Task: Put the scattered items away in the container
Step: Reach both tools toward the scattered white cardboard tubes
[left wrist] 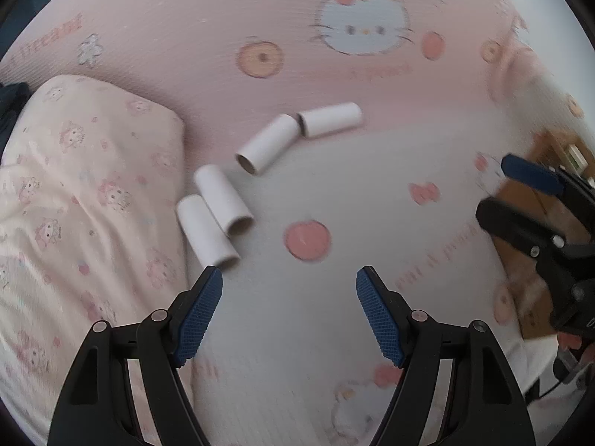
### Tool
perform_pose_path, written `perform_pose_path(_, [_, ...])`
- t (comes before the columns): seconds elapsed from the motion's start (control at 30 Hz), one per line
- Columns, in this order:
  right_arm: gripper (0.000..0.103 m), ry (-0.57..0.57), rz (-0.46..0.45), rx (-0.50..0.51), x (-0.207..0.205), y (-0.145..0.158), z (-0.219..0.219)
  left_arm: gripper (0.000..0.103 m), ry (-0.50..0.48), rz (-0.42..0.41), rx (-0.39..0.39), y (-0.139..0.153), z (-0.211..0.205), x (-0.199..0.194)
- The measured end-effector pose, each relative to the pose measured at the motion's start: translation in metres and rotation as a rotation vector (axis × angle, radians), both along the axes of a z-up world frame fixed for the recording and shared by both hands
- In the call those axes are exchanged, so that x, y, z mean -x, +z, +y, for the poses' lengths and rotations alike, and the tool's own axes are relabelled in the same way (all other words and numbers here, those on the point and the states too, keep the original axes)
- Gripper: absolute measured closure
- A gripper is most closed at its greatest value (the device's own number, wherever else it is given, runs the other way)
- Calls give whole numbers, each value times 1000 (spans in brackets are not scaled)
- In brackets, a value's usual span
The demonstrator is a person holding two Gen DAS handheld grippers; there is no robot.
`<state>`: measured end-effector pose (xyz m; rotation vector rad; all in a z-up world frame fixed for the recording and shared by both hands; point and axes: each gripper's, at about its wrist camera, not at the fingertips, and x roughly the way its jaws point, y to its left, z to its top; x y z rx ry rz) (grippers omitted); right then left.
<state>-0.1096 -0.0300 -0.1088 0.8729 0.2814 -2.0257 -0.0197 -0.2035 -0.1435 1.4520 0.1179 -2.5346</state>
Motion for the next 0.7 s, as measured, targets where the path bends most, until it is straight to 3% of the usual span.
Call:
perform_pose_path(0.13, [25, -53, -1, 2, 20, -11, -15, 25, 31, 61, -47, -3, -22, 18])
perform_pose_path(0.27, [25, -161, 3, 75, 41, -26, -22, 25, 32, 84, -109, -14, -34, 35])
perform_pose_path(0.4, [25, -300, -73, 173, 58, -54, -27, 25, 43, 52, -150, -37, -46, 57])
perform_pose_path(0.53, [25, -345, -159, 150, 74, -78, -38, 34, 5, -26, -153, -59, -49, 80])
perform_pose_path(0.7, [25, -350, -46, 94, 84, -90, -50, 34, 8, -25, -202, -72, -58, 98])
